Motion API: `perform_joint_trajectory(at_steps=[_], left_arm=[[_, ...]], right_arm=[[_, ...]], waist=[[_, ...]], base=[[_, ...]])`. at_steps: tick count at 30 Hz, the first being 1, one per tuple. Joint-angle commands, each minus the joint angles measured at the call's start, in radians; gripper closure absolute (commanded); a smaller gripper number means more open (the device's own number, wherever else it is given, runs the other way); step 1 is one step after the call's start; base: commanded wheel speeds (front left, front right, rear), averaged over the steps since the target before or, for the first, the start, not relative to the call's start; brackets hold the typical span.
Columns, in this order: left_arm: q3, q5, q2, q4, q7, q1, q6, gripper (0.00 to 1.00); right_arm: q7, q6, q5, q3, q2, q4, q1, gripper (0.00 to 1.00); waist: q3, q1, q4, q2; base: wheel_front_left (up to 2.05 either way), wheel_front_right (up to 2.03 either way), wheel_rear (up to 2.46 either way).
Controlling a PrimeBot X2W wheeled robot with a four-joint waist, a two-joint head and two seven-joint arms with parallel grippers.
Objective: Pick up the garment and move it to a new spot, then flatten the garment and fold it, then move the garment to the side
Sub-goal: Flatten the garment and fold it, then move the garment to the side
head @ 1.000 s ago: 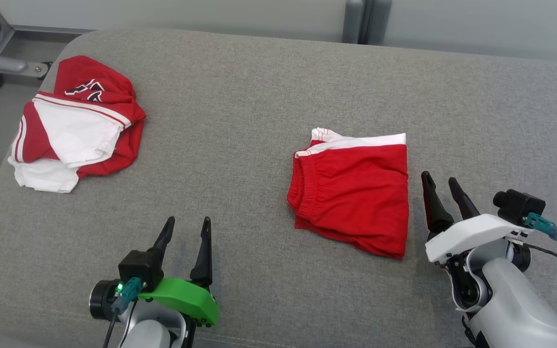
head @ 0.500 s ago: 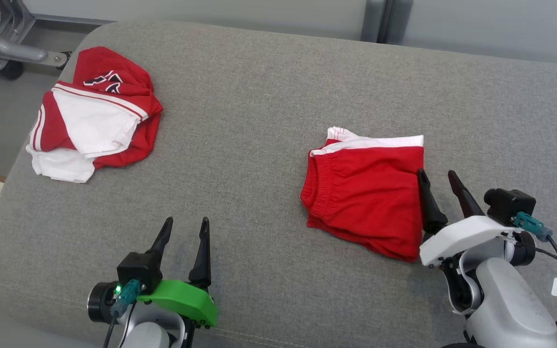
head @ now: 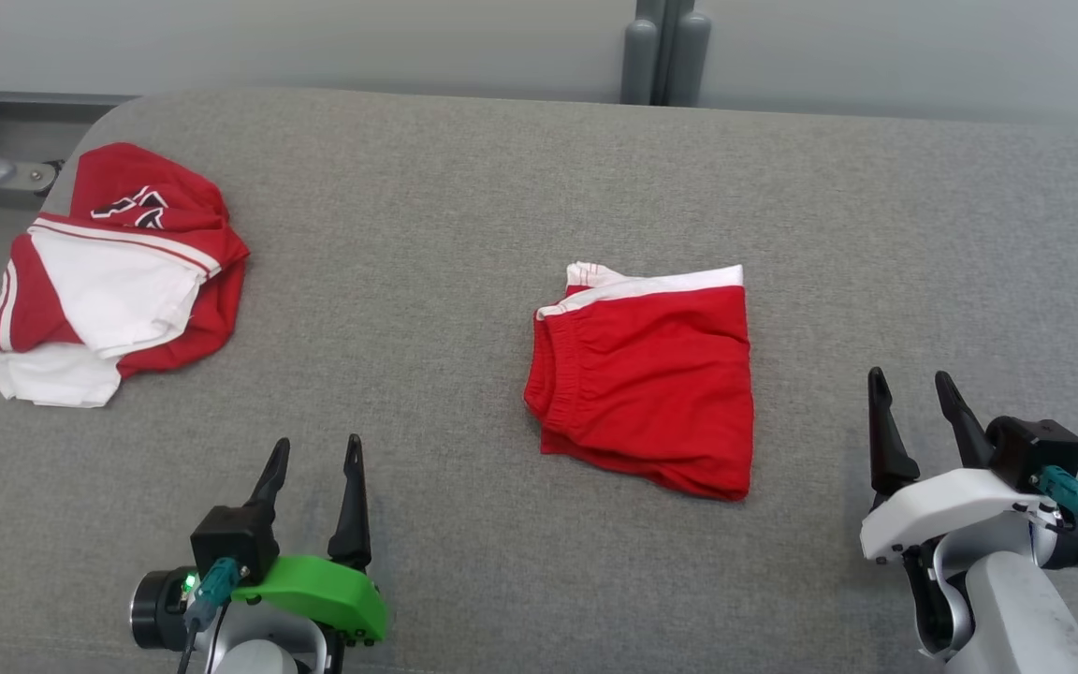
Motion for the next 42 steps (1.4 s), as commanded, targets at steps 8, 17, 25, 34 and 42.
perform_joint_trajectory(at_steps=[8, 17, 25, 34, 42], left_arm=[[0.053, 0.041, 0.003, -0.020, 0.000, 0.052, -0.006, 0.00], [0.079, 0.064, 0.003, -0.026, 0.000, 0.096, -0.014, 0.00], [0.075, 0.072, 0.003, -0.038, 0.000, 0.110, -0.018, 0.00], [0.047, 0.060, 0.003, -0.036, 0.000, 0.089, -0.020, 0.00], [-0.013, 0.061, 0.003, -0.027, 0.000, 0.056, -0.034, 0.00]], right_arm=[[-0.002, 0.000, -0.040, -0.009, 0.002, -0.047, 0.081, 0.00], [-0.003, 0.000, -0.011, 0.016, 0.002, -0.049, 0.130, 0.00], [-0.002, 0.000, 0.003, 0.020, 0.002, -0.053, 0.143, 0.00], [-0.003, 0.000, 0.015, 0.051, 0.002, -0.047, 0.118, 0.00], [-0.003, 0.000, 0.068, 0.139, 0.001, 0.015, 0.045, 0.00]], waist=[[-0.047, 0.0000, -0.089, 0.0000], [-0.071, 0.0000, -0.118, 0.0000], [-0.079, 0.0000, -0.113, 0.0000], [-0.051, 0.0000, -0.068, 0.0000], [0.001, 0.0000, 0.044, 0.0000]], base=[[0.00, 0.00, 0.00], [0.00, 0.00, 0.00], [0.00, 0.00, 0.00], [0.00, 0.00, 0.00], [0.00, 0.00, 0.00]])
